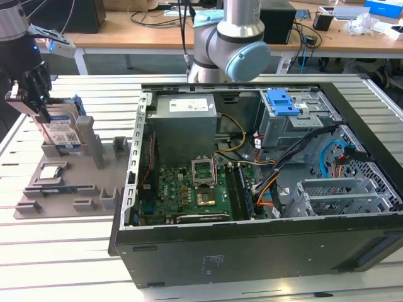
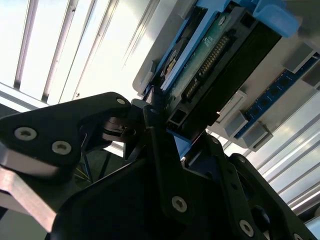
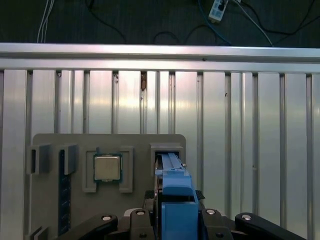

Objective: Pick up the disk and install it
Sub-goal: 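Pick up the disk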

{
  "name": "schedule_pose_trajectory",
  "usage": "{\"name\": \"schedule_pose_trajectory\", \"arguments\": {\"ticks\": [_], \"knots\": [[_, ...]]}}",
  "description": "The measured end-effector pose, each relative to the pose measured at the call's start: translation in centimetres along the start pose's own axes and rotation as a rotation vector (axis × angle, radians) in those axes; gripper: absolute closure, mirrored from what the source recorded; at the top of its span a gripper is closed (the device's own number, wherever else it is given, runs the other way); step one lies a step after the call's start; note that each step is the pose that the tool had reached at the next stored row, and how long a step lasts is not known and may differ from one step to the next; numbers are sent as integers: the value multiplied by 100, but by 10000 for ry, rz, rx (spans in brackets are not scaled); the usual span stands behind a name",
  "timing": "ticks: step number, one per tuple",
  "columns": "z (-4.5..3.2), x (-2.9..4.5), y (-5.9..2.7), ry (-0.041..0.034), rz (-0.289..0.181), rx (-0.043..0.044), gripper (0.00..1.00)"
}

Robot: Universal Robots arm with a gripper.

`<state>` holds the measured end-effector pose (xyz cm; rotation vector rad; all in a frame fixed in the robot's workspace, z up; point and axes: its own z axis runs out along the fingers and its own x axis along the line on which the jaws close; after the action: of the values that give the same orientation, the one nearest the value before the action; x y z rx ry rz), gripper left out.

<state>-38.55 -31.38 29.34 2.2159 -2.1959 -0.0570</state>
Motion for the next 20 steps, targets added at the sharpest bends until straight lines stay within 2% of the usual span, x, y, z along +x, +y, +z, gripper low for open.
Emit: {"name": "schedule_pose_trajectory", "arguments": {"ticks": [14, 20], "knots": [[-171, -2, 7, -8, 0, 1, 63], [-207, -2, 8, -7, 0, 0, 63]]}}
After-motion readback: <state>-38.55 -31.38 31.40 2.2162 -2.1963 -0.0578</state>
